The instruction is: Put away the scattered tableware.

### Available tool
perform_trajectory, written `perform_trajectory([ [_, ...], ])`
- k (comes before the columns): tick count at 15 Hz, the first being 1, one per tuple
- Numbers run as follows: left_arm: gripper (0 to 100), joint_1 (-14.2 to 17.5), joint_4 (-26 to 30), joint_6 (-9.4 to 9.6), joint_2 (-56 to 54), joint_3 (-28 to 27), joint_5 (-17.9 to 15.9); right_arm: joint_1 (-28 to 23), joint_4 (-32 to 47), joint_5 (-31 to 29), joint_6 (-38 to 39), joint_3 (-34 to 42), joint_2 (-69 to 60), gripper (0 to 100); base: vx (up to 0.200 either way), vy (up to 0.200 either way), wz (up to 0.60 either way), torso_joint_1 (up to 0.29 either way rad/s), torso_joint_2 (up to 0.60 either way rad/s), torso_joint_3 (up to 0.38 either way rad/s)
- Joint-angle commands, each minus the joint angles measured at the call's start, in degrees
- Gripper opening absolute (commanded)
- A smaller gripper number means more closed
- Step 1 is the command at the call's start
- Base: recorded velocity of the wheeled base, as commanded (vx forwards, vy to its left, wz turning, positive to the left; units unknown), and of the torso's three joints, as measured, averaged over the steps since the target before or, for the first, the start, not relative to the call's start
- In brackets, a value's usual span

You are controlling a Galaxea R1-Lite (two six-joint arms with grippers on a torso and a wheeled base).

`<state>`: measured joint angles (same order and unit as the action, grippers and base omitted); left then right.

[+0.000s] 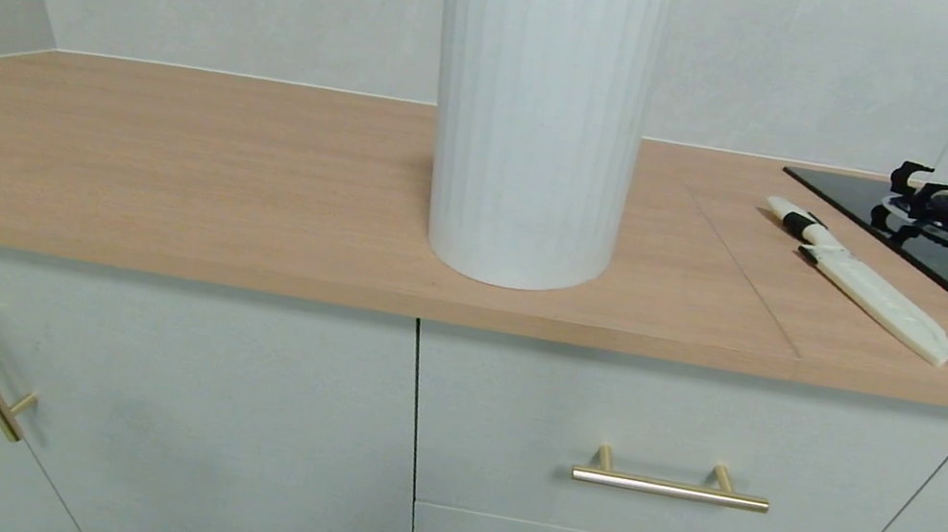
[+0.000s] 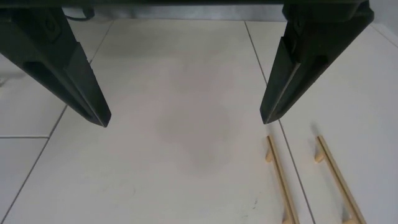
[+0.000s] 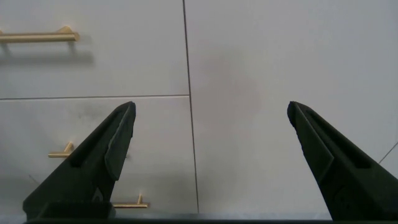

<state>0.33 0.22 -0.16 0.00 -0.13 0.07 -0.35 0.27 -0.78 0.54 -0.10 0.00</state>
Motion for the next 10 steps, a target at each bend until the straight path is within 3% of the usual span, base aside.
perform_trajectory([
  [1, 100, 0.02, -0.04, -0.02, 0.09, -0.04, 0.01, 0.0, 0.0, 0.08, -0.01, 0.01, 0.09, 100, 0.0, 0.0, 0.0, 0.017, -0.11, -0.071],
  [5, 100, 0.02, -0.04, 0.07, 0.09, -0.04, 0.01, 0.0, 0.0, 0.25, -0.1, 0.01, 0.09, 100, 0.0, 0.0, 0.0, 0.074, -0.22, -0.268],
  [10, 100, 0.02, -0.04, 0.07, 0.09, -0.04, -0.07, 0.0, 0.0, 0.34, -0.1, 0.01, 0.09, 100, 0.0, 0.0, 0.0, 0.134, -0.53, -0.312],
])
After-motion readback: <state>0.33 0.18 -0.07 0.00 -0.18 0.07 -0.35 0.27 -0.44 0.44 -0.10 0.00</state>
